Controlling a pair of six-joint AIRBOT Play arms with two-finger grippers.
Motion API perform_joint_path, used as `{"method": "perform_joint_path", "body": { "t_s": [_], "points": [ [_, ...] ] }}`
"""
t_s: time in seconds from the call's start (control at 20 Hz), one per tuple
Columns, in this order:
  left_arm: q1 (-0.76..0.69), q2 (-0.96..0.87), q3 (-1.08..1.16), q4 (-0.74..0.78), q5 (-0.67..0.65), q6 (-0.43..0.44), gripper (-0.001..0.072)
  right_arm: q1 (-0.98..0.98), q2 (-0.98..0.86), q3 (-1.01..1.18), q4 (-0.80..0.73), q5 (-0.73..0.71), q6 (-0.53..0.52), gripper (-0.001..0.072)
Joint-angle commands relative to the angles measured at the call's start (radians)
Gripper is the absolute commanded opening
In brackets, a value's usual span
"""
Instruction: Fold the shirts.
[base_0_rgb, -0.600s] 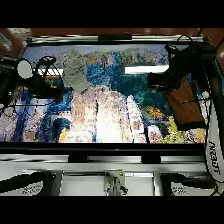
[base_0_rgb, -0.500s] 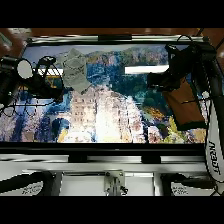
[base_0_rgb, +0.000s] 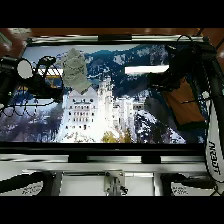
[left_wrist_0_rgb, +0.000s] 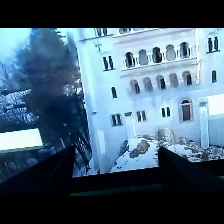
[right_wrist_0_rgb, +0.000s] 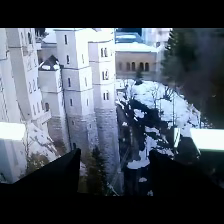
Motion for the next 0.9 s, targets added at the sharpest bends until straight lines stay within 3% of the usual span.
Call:
{"method": "perform_joint_path", "body": {
  "t_s": [0.0,0.1,0.3,0.55,0.65,0.75,0.85],
  "points": [
    [0.001,-0.001,0.001,0.000,0.003,0.002,0.0615,0.001,-0.001,0.000,0.001,0.005,0.000,0.0538],
    [0.004,-0.009,0.001,0.000,0.046,0.042,0.0615,0.001,-0.001,0.000,0.003,0.003,0.000,0.0538],
    [0.004,-0.047,0.000,0.000,0.119,0.041,0.0615,0.001,-0.001,-0.001,0.002,-0.028,-0.018,0.0537],
    [0.000,-0.134,0.001,-0.135,0.318,-0.071,0.0614,0.001,-0.001,-0.001,-0.001,0.068,-0.053,0.0538],
    [0.000,-0.172,0.001,-0.210,0.332,-0.072,0.0614,0.001,-0.002,-0.001,-0.006,0.111,-0.054,0.0537],
    [0.005,-0.204,0.002,-0.210,0.467,-0.068,0.0615,0.001,-0.002,-0.001,-0.008,0.148,-0.056,0.0538],
    [0.044,-0.264,0.051,-0.210,0.606,-0.119,0.0615,0.002,-0.002,-0.001,-0.005,0.183,-0.056,0.0537]
  ]
}}
